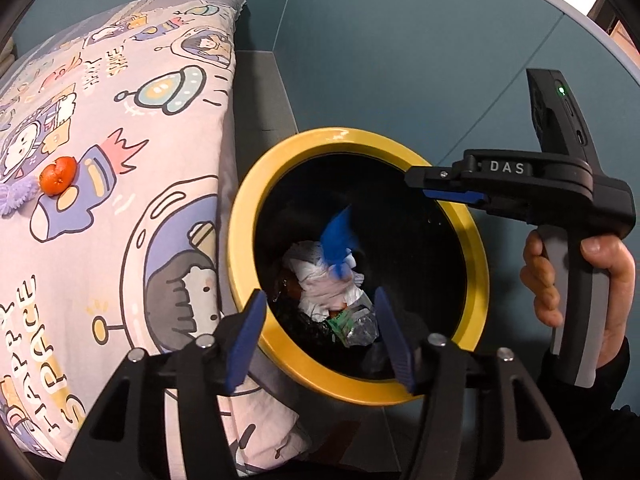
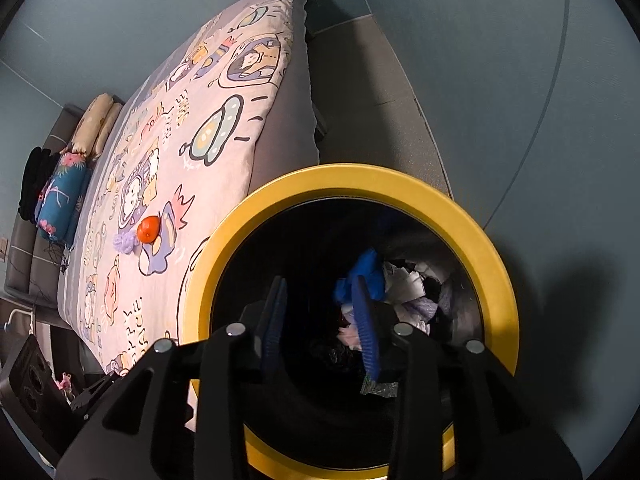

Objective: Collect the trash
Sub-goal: 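Move both tools back over the bed toward the purple net and orange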

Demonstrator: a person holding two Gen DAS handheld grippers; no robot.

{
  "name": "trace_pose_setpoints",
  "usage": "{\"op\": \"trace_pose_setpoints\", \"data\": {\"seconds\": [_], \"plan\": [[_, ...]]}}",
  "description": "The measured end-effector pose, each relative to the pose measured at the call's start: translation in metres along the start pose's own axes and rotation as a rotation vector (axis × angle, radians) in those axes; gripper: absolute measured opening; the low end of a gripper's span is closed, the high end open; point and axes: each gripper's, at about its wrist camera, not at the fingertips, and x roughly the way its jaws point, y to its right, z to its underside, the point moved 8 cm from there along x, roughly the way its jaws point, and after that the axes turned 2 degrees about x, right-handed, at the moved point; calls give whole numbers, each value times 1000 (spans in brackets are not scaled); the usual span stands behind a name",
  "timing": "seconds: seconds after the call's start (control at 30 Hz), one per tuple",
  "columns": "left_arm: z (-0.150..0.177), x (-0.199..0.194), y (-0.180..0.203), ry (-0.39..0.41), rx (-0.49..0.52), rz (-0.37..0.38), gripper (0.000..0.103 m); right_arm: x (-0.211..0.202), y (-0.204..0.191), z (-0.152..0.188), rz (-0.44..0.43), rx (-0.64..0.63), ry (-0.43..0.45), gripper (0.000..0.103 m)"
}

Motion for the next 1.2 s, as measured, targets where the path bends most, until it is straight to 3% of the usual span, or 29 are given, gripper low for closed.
{"op": "trace_pose_setpoints", "data": {"seconds": [0.23,0.53,0.93,1.2], "plan": [[-1,-7,-19,19,-42,-37,67,-3,-2,-2,-27,7,15,49],[-8,-23,-60,65,-101,-96,75,-13,-37,-10,-97,-59,57,58],[-15,-65,-173,135,-265,-237,81,14,-120,-11,-163,-216,17,65],[-11,-84,-251,144,-377,-323,81,53,-181,-3,-171,-331,-64,65]]}}
